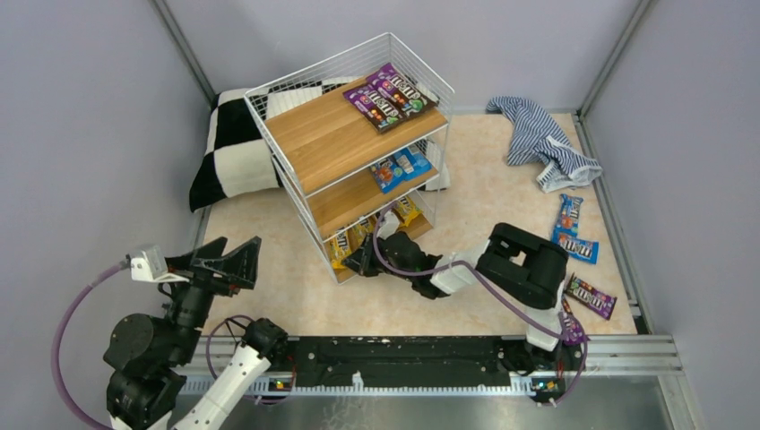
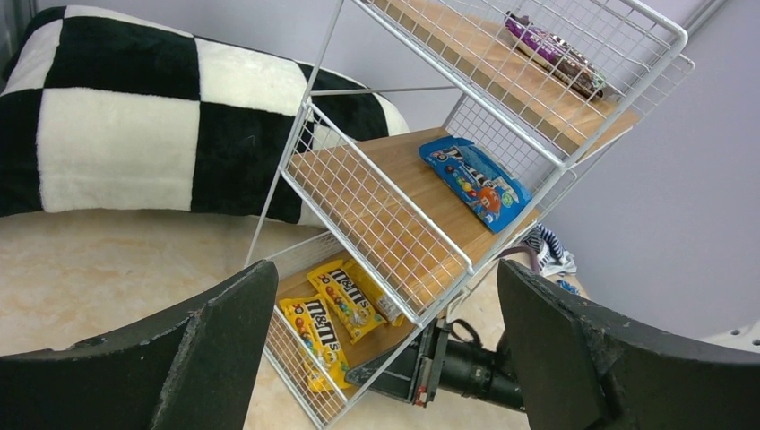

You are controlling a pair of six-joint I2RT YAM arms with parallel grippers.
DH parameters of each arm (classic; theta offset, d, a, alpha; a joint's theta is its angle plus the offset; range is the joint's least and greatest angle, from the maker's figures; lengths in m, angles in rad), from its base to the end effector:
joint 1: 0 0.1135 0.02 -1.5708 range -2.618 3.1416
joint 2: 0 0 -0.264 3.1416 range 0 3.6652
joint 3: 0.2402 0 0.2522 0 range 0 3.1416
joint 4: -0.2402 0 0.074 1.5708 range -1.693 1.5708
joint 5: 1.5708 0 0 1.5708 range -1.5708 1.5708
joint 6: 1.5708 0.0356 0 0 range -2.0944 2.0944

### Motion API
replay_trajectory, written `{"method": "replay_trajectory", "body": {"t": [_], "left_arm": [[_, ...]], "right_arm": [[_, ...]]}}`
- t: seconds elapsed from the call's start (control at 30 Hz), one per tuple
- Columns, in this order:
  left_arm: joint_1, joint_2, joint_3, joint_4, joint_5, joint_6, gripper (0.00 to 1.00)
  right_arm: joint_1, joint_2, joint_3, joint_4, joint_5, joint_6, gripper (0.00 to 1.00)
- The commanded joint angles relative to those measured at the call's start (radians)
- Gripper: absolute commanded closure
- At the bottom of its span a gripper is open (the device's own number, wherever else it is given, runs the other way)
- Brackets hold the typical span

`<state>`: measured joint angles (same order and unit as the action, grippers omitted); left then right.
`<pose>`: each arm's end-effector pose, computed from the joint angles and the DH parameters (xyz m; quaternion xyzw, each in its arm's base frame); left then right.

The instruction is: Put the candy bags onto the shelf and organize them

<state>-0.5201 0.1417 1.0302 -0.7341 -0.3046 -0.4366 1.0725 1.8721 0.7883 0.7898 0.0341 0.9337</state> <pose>-0.0179 0.0226 0.3953 -0.0883 0.6472 -0.2580 0.7119 0.1783 0.3252 0.1454 -0.0455 0.8017 0.4950 0.3319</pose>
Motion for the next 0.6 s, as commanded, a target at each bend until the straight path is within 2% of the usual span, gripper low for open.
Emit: {"method": "replay_trajectory", "body": {"t": [0.0, 0.57], "left_arm": [[-0.006, 0.013, 0.002, 0.023, 0.016, -0.001, 0.02], [-0.006, 0.027, 0.019, 0.023, 0.001, 0.015, 0.02]], "right_arm": [[0.026, 0.071, 0.053, 0.052, -0.017, 0.025, 0.94], [-0.034, 0.128, 0.088, -0.021, 0.057, -0.035, 0.94]]}}
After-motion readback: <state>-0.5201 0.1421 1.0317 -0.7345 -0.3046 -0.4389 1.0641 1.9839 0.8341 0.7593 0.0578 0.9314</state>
